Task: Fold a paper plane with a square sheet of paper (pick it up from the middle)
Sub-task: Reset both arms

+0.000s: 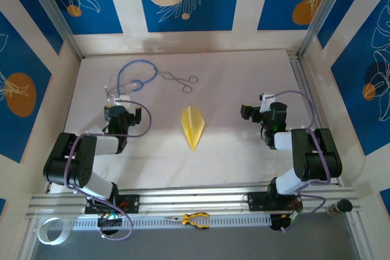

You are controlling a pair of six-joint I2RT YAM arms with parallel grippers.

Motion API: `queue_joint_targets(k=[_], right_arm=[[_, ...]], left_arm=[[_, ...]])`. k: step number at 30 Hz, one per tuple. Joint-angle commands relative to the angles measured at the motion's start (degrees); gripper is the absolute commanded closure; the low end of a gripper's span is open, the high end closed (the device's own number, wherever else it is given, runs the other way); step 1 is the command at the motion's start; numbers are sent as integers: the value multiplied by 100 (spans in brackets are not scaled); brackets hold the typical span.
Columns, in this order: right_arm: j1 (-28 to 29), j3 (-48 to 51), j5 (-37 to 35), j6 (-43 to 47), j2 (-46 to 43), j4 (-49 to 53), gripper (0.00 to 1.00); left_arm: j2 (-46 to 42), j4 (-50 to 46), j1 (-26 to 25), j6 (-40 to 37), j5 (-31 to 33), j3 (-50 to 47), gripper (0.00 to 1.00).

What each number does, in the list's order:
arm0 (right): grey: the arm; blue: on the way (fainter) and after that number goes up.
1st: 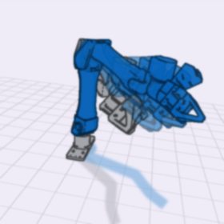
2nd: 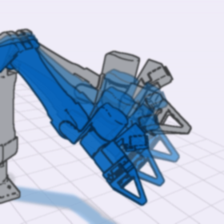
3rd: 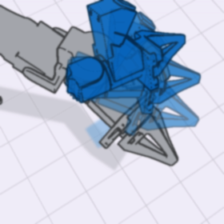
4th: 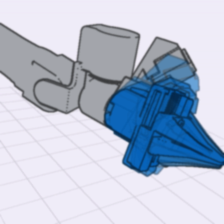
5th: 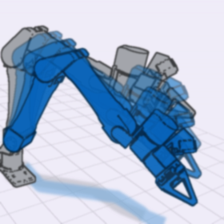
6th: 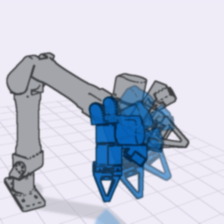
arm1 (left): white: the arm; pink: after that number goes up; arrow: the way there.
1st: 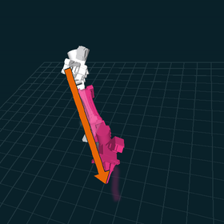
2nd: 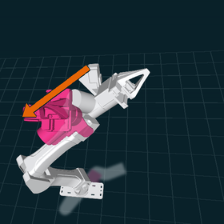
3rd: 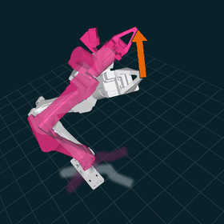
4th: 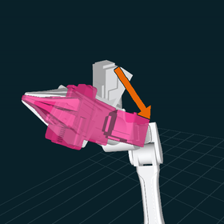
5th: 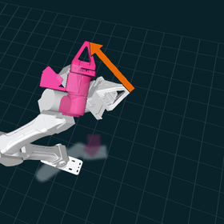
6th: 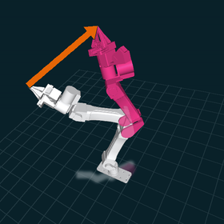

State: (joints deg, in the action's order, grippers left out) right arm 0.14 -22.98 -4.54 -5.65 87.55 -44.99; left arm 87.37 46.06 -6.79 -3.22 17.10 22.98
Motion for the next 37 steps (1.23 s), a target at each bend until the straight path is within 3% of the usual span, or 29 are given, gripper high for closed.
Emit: queue_joint_targets(k=[1, 2, 5, 7, 12, 37], right_arm=[[3, -77, -140, -43, -19, -150, 1], [4, -79, -144, -43, -27, -132, 1], [13, -68, -162, -35, -28, -150, 1], [21, -61, -175, -33, -36, -168, 1], [21, -58, -172, -34, -36, -168, 1], [23, -63, -171, -33, -36, -168, 1]], left_arm=[[333, 1336, 261, 271, -541, -345, 0], [161, 809, 257, 344, -545, -251, 0], [230, 646, 274, 33, -1404, -105, 0], [252, 679, 317, 49, -1547, -84, 0], [235, 1154, 226, 322, -411, -337, 0], [220, 1075, 203, 274, -451, -303, 0]])
